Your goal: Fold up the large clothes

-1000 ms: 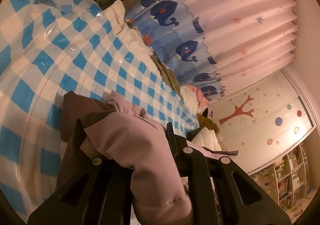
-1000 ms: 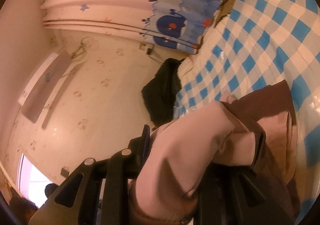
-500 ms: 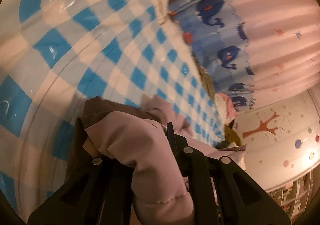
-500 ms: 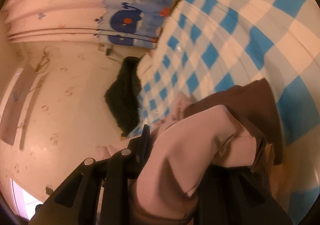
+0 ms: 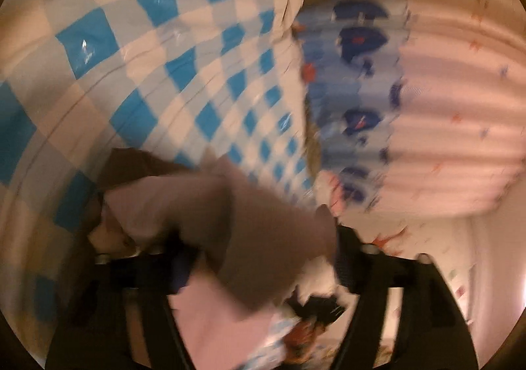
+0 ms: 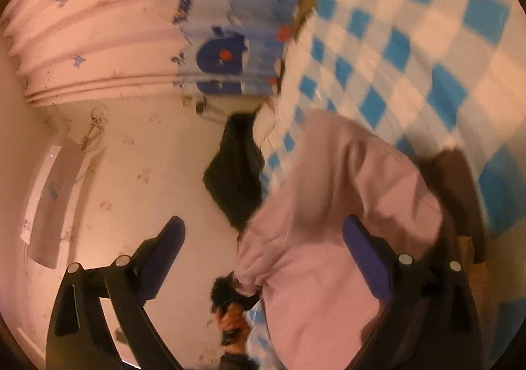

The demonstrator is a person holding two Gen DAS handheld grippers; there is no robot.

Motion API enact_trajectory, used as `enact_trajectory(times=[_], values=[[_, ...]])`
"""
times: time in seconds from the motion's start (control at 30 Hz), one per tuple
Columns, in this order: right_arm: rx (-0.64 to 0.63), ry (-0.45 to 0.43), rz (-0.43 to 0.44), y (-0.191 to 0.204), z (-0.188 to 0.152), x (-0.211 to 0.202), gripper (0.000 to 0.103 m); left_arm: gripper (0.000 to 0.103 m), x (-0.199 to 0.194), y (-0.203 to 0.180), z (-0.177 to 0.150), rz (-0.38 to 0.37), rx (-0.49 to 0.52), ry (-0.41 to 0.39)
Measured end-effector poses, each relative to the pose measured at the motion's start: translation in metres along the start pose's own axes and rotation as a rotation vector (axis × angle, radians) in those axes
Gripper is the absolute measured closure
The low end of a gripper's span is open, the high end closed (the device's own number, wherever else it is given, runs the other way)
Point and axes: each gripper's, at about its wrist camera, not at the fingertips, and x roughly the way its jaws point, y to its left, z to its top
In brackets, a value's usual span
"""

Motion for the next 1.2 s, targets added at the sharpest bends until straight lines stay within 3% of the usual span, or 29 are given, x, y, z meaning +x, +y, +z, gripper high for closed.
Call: enact_trajectory(times=[0.07,0.13,0.17,0.23,0.33,0.4,0.47,0.57,0.63,0.73,0.83,0.9,0.93,1.03,1.1,1.2], values=[[-0.212,0.027,-0.154,0.042,-0.017,0.004,0.010,0.013,-0.016,-0.023,-0.006,-0.031,0.053,-0.081],[-0.390,0.064,-0.271,0.071,-0.039,0.016,0.010,0.013,-0.029,-0.047,-0.018,-0.103,0.142,-0.110],[-0.530,0.093,-0.366,0.088,-0.058,0.029,0.010,0.013,-0.036,-0.062,-0.029,-0.087,0.224,-0.143],[-0.769,0.175,-0.495,0.108,-0.097,0.059,0.010,0.012,-0.041,-0.107,-0.081,0.101,0.606,-0.237],[-0.948,0.252,-0.622,0.102,-0.133,0.095,0.010,0.011,0.004,-0.132,-0.185,0.414,1.187,-0.234],[-0.971,0.259,-0.677,0.090,-0.136,0.112,0.010,0.011,0.047,-0.120,-0.228,0.515,1.403,-0.167],[-0.945,0.256,-0.721,0.072,-0.125,0.129,0.010,0.011,0.086,-0.109,-0.238,0.578,1.481,-0.114],[-0.900,0.255,-0.799,0.044,-0.099,0.152,0.010,0.011,0.140,-0.093,-0.211,0.691,1.426,-0.049],[-0.863,0.256,-0.833,0.022,-0.080,0.167,0.010,0.011,0.173,-0.071,-0.174,0.798,1.322,-0.017],[-0.794,0.250,-0.834,-0.002,-0.058,0.183,0.010,0.011,0.198,-0.040,-0.129,0.822,1.151,0.040],[-0.727,0.323,-0.894,-0.022,-0.046,0.205,0.010,0.011,0.217,-0.037,-0.120,0.921,1.143,0.058],[-0.758,0.328,-0.911,-0.011,-0.048,0.205,0.010,0.011,0.215,-0.044,-0.123,0.966,1.158,0.058],[-0.778,0.293,-0.873,0.004,-0.050,0.195,0.010,0.011,0.202,-0.055,-0.125,0.966,1.159,0.022],[-0.811,0.180,-0.788,0.034,-0.052,0.162,0.010,0.011,0.156,-0.082,-0.122,0.893,1.144,-0.099],[-0.817,0.143,-0.823,0.035,-0.044,0.153,0.010,0.011,0.146,-0.085,-0.112,0.943,1.160,-0.150],[-0.723,0.151,-0.886,0.000,-0.021,0.154,0.010,0.011,0.153,-0.057,-0.071,1.040,1.049,-0.094]])
